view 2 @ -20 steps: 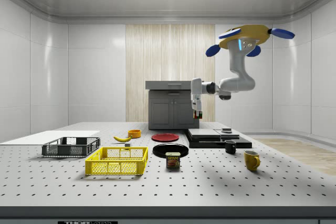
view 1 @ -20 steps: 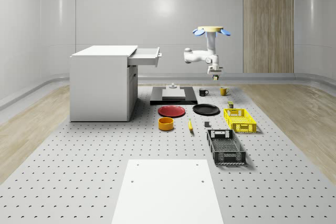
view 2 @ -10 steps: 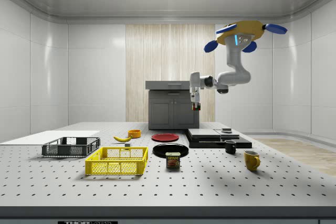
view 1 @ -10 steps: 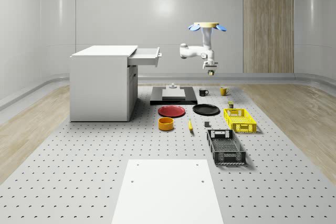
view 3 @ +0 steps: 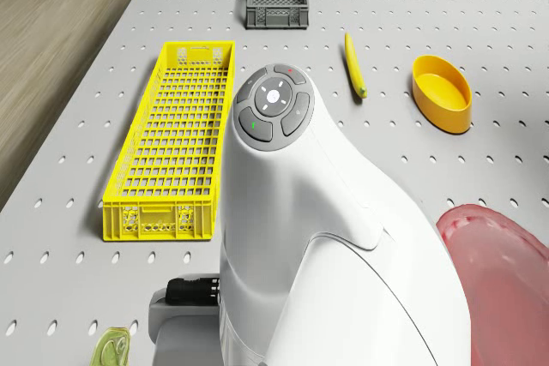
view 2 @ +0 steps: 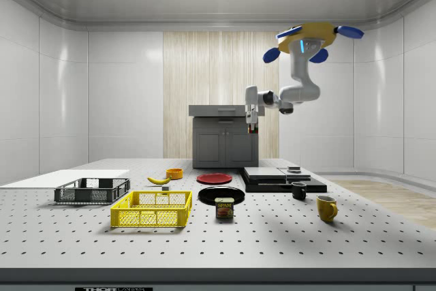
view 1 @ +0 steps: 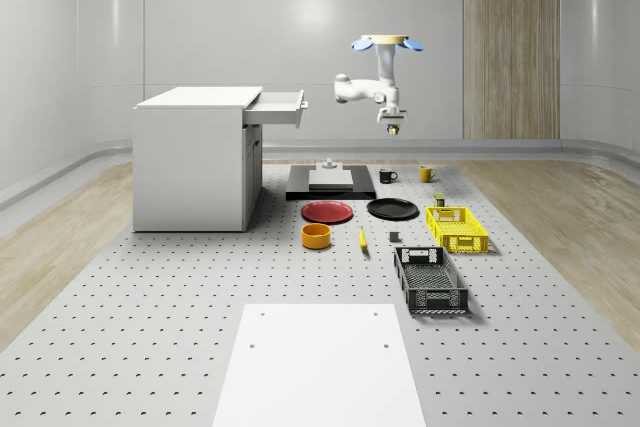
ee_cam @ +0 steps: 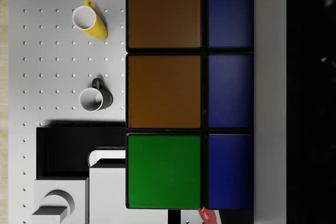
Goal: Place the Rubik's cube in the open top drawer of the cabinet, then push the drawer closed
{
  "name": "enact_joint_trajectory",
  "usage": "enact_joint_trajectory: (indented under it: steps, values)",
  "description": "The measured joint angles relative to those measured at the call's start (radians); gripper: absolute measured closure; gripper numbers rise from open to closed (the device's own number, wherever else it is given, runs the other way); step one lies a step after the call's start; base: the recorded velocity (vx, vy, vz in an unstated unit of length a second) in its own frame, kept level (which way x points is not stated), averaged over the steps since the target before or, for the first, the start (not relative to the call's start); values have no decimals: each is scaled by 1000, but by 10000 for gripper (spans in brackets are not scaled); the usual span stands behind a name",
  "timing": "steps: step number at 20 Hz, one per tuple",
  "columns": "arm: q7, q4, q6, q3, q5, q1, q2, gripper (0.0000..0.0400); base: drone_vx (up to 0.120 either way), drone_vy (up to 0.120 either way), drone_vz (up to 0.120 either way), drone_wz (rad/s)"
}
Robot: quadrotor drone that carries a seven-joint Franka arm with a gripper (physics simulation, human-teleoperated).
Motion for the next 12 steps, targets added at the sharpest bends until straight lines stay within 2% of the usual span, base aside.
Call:
enact_joint_trajectory:
  steps: [12]
  values:
    - [1, 0, 14, 1, 6, -2, -15, 75, 0, -120, 120, 0]
